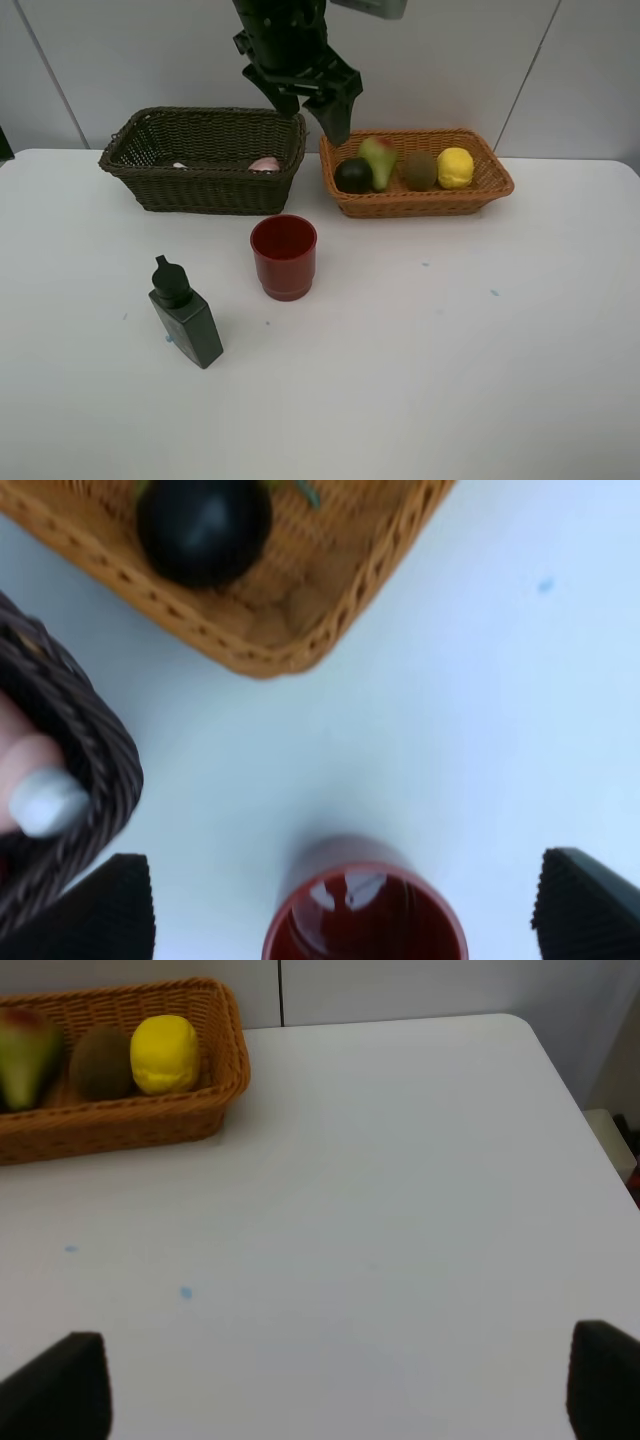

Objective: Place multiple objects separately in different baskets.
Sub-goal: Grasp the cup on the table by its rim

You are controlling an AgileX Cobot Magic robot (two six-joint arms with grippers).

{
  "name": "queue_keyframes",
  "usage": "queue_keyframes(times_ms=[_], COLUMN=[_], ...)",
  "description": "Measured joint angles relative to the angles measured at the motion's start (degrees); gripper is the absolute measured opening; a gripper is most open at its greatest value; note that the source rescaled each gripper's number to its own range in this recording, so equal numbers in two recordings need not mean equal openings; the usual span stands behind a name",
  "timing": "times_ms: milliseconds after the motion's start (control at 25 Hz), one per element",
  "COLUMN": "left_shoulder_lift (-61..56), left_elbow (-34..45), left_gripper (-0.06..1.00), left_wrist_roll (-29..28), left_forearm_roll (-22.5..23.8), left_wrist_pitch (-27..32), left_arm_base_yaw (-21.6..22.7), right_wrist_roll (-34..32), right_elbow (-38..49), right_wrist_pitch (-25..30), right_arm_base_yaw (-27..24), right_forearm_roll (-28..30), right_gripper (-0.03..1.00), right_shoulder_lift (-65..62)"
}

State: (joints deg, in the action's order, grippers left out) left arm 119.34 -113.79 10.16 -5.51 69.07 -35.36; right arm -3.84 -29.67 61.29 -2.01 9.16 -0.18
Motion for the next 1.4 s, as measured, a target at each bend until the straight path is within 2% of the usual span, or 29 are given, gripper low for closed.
queue_keyframes(times_ms=[280, 960, 1200, 1400], left_shoulder_lift=[0.0, 0.0, 0.0, 0.0], left_elbow=[1.2, 16.6, 21.4, 22.2], left_gripper=[0.98, 0.98, 0.98, 0.98], left_wrist_roll=[-0.4, -0.7, -0.7, -0.7], left_forearm_roll=[2.0, 3.0, 4.0, 4.3], left_wrist_pitch=[0.4, 0.7, -3.5, -7.7], left_arm_base_yaw=[0.0, 0.0, 0.1, 0.2], right_wrist_roll=[0.0, 0.0, 0.0, 0.0], right_elbow=[0.0, 0.0, 0.0, 0.0], right_wrist_pitch=[0.0, 0.0, 0.0, 0.0], right_arm_base_yaw=[0.0, 0.0, 0.0, 0.0], right_forearm_roll=[0.0, 0.0, 0.0, 0.0], right_gripper=[1.00, 1.00, 1.00, 1.00], right_shoulder_lift=[0.0, 0.0, 0.0, 0.0])
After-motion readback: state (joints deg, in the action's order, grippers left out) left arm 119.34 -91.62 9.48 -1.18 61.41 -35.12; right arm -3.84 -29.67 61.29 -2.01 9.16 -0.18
